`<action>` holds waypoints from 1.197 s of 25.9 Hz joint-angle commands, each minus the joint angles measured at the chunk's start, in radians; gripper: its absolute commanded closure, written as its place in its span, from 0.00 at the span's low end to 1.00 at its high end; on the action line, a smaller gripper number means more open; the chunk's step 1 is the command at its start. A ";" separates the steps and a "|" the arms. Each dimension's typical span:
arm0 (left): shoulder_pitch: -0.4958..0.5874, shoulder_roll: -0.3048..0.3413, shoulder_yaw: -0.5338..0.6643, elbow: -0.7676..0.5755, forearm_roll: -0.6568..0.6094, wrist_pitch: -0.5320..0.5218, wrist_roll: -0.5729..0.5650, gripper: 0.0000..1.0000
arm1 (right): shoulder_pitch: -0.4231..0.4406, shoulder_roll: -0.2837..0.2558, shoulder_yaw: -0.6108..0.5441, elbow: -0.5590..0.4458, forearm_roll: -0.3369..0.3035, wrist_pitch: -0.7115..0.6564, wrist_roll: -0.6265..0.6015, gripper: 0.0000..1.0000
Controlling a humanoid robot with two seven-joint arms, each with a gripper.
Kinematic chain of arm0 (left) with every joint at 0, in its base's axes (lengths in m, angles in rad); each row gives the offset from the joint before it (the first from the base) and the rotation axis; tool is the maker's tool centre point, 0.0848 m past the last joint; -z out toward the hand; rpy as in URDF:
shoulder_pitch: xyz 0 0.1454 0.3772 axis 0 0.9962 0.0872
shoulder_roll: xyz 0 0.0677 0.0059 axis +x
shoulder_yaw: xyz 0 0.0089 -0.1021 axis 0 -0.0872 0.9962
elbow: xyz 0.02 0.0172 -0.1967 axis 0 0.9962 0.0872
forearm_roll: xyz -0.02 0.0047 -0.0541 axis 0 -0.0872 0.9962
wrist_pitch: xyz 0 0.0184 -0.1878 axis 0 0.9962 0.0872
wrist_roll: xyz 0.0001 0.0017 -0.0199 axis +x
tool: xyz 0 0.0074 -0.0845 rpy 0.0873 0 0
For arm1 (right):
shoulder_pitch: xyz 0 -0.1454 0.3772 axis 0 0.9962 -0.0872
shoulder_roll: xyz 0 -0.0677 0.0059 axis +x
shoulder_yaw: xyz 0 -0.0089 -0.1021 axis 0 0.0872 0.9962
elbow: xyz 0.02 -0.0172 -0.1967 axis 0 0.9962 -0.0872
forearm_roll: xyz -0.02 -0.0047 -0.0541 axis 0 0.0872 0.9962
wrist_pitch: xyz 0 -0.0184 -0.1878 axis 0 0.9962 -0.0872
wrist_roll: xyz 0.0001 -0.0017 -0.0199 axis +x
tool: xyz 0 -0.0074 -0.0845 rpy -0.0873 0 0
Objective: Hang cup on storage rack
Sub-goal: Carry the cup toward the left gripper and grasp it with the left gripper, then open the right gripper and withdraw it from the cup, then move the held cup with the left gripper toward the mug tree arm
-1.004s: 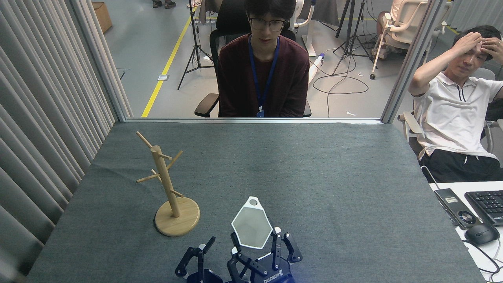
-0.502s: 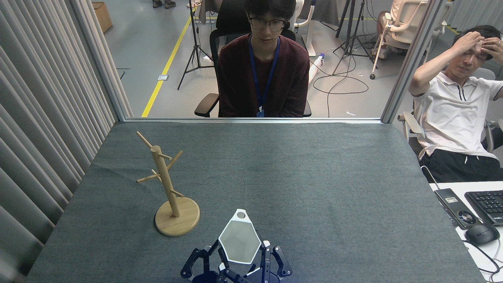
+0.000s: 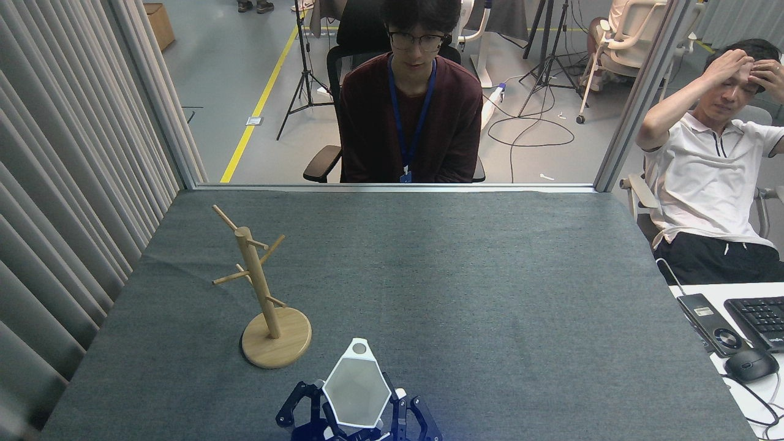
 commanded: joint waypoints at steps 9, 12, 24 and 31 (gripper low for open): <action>-0.001 0.004 0.001 0.000 0.000 0.009 -0.002 0.59 | 0.001 0.000 -0.002 -0.006 0.001 -0.010 -0.003 0.02; -0.004 0.004 0.001 0.000 0.000 0.009 -0.002 0.59 | 0.007 -0.003 0.001 -0.055 -0.001 -0.022 -0.032 0.02; 0.002 0.004 0.012 -0.006 0.002 0.054 0.001 0.58 | -0.139 0.007 -0.422 -0.014 -0.312 0.119 0.112 0.02; -0.010 0.018 0.105 -0.029 0.000 0.270 -0.004 0.58 | -0.122 -0.082 -0.439 0.167 -0.205 0.165 0.143 0.02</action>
